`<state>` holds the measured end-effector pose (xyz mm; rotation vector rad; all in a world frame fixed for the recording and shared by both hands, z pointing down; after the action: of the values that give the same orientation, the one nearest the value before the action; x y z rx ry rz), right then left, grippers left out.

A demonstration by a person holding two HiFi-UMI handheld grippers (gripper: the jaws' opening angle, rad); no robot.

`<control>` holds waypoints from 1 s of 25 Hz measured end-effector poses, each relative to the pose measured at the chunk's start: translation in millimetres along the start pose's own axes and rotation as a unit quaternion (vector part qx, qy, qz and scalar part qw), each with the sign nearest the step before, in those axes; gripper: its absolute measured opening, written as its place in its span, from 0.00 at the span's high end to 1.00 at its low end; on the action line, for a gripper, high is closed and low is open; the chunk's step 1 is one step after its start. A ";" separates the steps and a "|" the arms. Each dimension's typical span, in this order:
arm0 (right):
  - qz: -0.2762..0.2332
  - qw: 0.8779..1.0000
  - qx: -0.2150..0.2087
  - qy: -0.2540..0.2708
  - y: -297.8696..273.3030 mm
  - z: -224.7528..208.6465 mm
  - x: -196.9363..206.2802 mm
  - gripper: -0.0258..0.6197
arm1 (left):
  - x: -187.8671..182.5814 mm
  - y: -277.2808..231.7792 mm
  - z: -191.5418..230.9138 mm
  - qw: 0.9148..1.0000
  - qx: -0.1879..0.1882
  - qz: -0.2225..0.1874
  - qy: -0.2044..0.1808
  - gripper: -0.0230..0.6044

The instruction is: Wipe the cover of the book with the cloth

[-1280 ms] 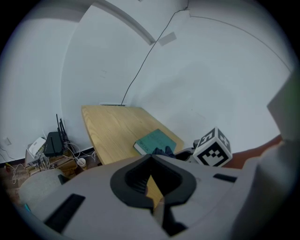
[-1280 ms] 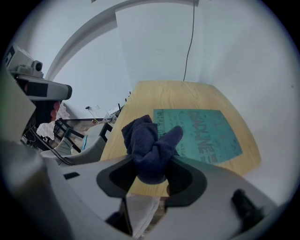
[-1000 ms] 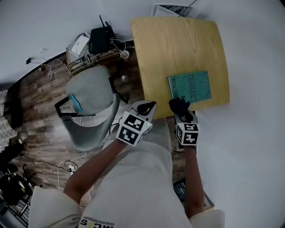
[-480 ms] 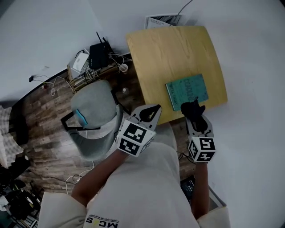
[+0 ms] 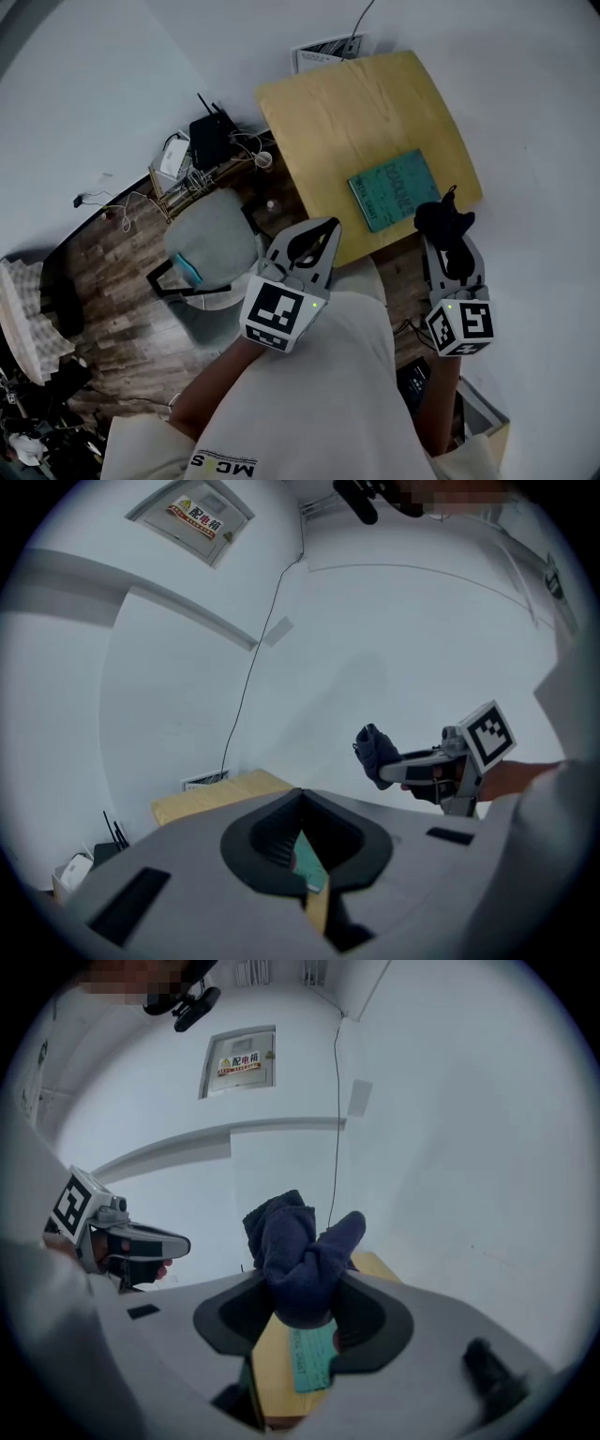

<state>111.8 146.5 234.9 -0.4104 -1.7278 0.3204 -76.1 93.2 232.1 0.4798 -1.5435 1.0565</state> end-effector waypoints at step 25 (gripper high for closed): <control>-0.089 0.995 -0.054 -0.005 25.1 30.3 -14.3 0.68 | -24.8 13.1 1.7 0.999 -0.022 -0.037 -0.031 0.95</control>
<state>86.8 163.0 205.7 -0.3308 -1.7823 0.0999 -80.6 92.5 204.4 0.5391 -1.5883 0.9574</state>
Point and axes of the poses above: the fingertips, and each gripper's own axes: y backward along the fingers, z to its left, x out of its underside, the point moved 3 cm from there along y, backward along the fingers, and after that the axes turned 9 degrees about -y, right-handed, at the moved point
